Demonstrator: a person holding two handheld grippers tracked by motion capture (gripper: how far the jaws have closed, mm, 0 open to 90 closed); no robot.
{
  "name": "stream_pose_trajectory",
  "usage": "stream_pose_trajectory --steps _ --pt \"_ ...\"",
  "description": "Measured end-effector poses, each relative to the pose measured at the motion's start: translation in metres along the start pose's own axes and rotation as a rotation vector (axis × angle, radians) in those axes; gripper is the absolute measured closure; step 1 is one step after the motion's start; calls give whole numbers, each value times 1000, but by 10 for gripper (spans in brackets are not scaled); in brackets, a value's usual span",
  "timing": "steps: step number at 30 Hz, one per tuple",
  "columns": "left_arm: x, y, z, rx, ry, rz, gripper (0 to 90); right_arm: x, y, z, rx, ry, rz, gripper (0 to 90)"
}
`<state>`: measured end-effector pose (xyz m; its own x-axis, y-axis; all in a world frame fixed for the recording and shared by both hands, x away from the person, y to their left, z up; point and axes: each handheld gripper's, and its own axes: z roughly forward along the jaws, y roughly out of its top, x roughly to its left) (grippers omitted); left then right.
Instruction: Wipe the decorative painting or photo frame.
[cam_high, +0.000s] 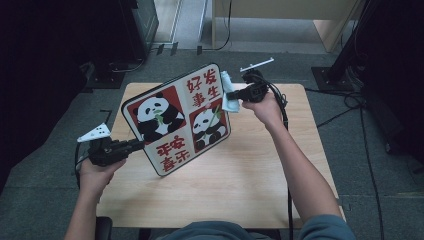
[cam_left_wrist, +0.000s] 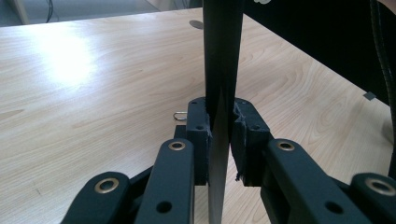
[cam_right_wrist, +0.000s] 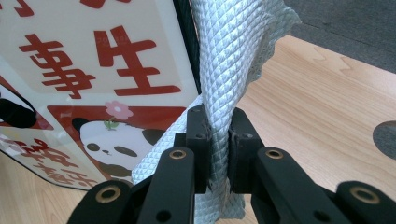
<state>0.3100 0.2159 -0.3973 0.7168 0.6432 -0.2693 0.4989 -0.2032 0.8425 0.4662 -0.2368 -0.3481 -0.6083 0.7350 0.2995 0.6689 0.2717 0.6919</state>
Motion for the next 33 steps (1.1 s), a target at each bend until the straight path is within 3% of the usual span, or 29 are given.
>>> stream_pose_trajectory --steps 9,12,18,33 --pt "0 0 -1 2 1 0 787 2 -7 0 -20 3 1 819" --pt "-1 0 -1 2 3 1 787 4 -9 0 -33 -8 -31 819" --pt "-3 -1 -1 -1 15 -6 786 -4 -19 1 -75 41 -17 818" --pt "-4 -3 -1 -16 20 -21 784 -8 -35 5 -125 57 -40 816"
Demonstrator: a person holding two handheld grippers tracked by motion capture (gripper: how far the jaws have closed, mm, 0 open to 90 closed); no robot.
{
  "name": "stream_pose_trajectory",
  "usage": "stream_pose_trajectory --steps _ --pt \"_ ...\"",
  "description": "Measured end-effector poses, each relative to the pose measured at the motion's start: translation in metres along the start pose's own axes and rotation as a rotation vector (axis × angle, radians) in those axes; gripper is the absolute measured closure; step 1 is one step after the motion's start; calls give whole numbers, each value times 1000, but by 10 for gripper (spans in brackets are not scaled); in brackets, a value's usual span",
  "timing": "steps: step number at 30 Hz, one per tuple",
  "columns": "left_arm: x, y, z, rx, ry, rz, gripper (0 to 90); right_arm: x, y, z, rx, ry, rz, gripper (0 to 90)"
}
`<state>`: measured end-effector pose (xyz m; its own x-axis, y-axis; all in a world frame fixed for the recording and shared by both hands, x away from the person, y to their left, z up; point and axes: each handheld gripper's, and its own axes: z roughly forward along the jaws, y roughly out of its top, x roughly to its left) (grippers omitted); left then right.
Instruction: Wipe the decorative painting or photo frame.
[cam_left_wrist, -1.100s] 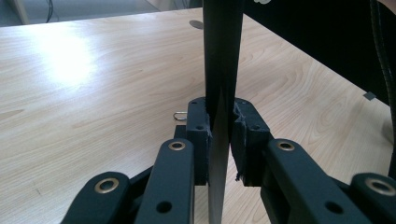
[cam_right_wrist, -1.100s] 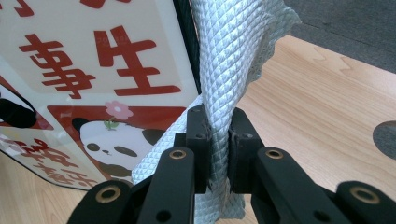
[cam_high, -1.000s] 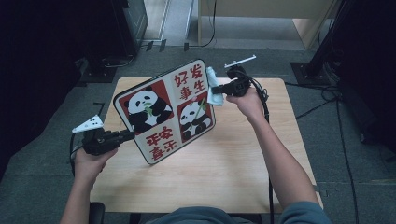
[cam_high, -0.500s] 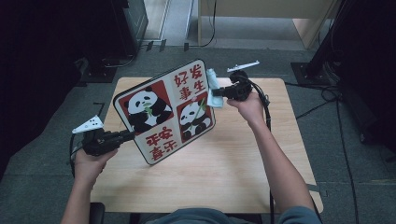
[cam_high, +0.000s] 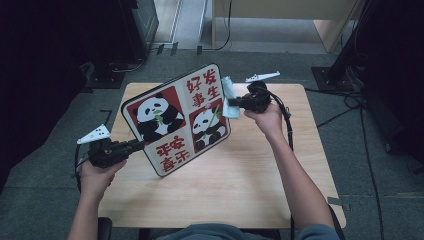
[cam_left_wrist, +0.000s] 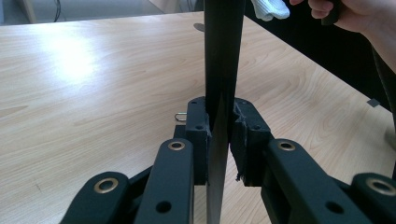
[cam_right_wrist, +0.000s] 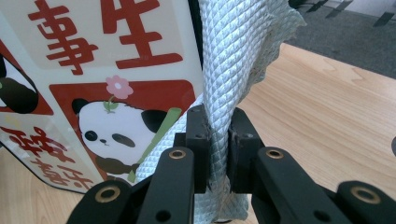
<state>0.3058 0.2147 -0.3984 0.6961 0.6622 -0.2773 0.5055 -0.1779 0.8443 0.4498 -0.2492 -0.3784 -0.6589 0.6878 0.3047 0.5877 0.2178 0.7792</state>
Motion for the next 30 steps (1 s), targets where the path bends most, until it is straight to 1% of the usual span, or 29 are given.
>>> stream_pose_trajectory --steps 2,3,9,13,19,23,25,27,28,30 --pt "0 0 0 0 2 -1 783 0 -3 0 -14 -5 -16 816" --pt "0 0 0 1 3 1 783 0 -5 0 -12 -5 -18 816" --pt "-1 1 0 5 8 12 783 -3 -13 4 -2 -2 1 816" --pt "-2 1 0 8 12 15 783 -3 -14 5 -3 0 -2 816" --pt "-2 1 0 10 13 17 782 -5 -18 7 13 -1 -5 814" --pt "-3 1 0 11 16 18 782 -7 -22 8 8 5 -12 814" --pt "-3 1 0 13 16 16 782 -7 -27 9 -18 -7 -44 814" --pt "-3 1 0 14 18 15 782 -8 -31 10 -9 -13 -47 814" --pt "-3 1 0 14 16 14 781 -8 -33 11 -11 -13 -37 814" --pt "-3 2 0 17 15 13 782 -9 -36 12 -15 -9 -32 814"
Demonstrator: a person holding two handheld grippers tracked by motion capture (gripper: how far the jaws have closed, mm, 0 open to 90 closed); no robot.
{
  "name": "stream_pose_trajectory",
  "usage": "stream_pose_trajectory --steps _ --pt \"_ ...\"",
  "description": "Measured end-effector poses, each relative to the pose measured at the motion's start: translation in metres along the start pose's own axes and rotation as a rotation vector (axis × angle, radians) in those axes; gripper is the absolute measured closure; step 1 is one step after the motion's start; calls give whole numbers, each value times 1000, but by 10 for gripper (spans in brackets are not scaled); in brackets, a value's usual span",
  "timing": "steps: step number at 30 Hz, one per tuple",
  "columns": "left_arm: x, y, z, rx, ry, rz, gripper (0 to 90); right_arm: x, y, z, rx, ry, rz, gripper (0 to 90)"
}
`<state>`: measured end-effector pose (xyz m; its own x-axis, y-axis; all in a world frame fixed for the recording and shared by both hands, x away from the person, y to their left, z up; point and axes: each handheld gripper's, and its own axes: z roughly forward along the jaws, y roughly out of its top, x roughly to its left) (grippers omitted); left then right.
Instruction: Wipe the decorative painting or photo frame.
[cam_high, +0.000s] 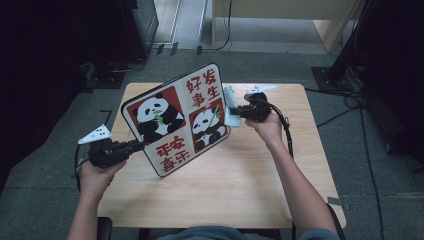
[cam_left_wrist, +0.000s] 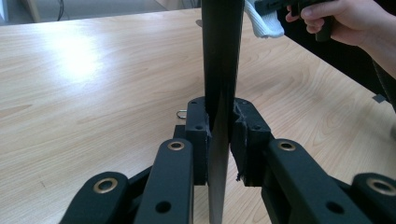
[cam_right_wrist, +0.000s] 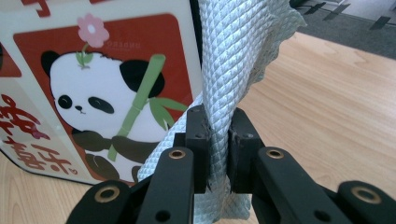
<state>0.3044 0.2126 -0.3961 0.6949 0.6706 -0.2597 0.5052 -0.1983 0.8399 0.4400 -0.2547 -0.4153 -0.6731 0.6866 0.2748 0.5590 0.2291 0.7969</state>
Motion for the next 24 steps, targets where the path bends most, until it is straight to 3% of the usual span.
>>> stream_pose_trajectory --steps 13,24 --pt "0 1 0 8 -6 -5 782 -5 -21 7 51 -1 55 813" --pt "2 3 0 18 -15 -6 781 -8 -41 16 88 -31 66 812"
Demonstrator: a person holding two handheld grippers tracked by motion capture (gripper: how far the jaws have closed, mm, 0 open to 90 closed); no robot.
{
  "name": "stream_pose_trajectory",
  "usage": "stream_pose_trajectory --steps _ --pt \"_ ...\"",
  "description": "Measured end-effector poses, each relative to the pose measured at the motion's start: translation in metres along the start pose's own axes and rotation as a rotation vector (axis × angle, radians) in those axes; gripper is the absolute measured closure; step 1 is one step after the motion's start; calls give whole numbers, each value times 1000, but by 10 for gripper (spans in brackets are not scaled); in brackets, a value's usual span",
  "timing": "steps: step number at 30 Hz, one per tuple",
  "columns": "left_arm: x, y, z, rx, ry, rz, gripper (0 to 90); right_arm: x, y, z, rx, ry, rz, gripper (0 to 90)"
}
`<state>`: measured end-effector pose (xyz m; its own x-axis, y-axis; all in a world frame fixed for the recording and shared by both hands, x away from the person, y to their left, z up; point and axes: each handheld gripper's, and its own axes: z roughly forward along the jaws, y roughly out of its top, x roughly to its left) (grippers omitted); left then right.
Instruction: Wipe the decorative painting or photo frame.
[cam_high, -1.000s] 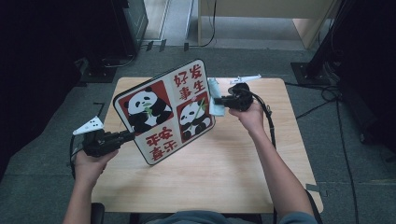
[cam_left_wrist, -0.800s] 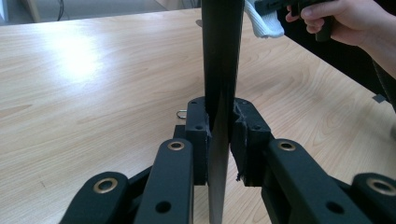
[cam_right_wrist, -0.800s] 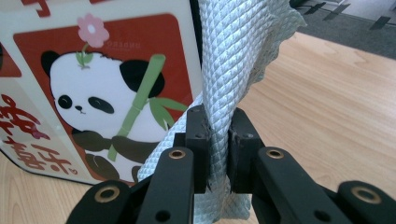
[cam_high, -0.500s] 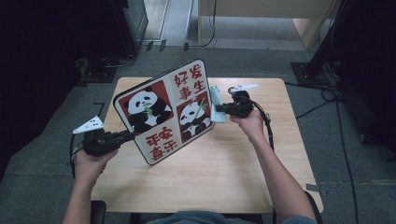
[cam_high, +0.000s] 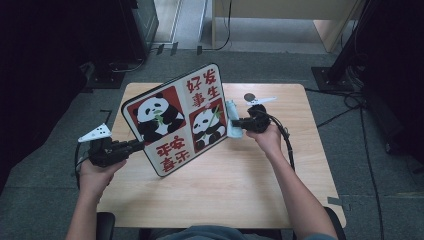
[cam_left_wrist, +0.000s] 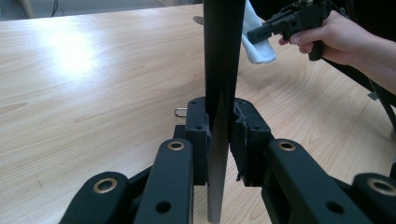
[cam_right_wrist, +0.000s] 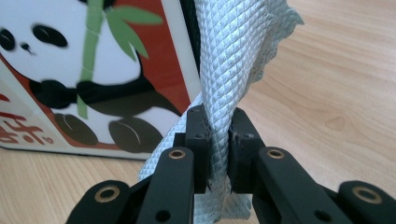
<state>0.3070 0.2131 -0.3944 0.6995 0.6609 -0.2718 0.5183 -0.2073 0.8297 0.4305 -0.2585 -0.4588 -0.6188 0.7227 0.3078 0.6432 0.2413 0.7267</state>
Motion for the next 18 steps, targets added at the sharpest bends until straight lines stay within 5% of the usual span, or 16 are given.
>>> stream_pose_trajectory --steps 18 --pt "-2 -1 3 30 14 6 759 -4 -27 15 47 -42 23 811"
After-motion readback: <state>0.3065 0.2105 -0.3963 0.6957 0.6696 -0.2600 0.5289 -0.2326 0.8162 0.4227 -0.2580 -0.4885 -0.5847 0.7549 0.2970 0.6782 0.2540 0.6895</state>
